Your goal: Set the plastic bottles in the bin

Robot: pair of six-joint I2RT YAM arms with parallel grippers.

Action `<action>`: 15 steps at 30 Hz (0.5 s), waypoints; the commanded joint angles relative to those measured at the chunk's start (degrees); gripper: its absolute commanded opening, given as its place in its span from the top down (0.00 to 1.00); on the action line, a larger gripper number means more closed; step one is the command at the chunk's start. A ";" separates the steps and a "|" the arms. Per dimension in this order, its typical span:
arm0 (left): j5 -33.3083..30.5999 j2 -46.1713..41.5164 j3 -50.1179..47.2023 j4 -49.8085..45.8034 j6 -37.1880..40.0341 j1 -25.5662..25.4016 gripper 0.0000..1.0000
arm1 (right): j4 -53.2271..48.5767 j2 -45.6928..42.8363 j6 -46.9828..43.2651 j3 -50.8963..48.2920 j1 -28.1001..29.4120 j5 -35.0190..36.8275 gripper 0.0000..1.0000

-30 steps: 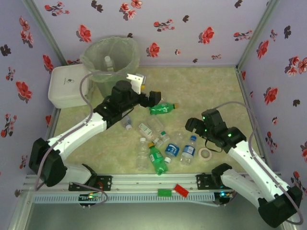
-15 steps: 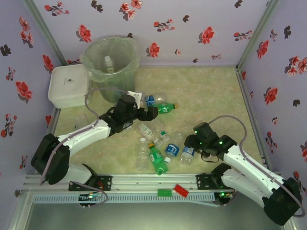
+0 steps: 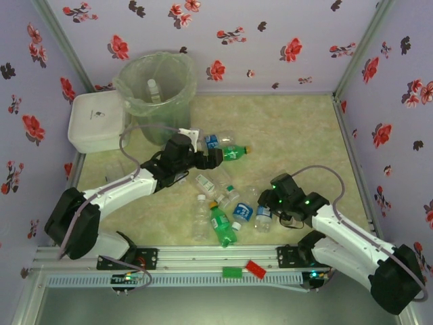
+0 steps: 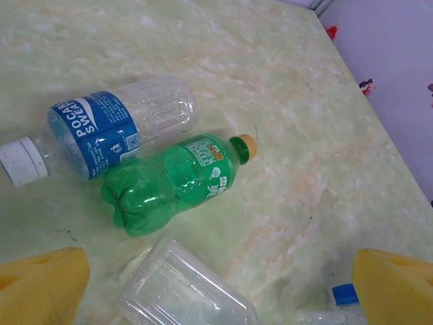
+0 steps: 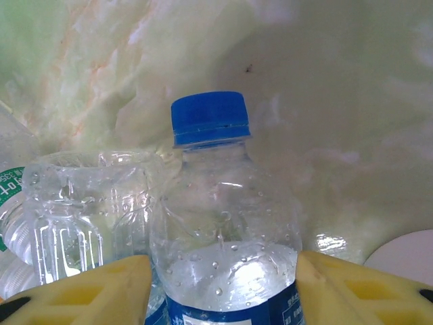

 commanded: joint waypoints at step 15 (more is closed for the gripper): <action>-2.45 -6.31 -4.83 2.44 -3.04 1.19 0.00 | 2.85 8.77 -0.35 0.94 1.10 0.42 0.37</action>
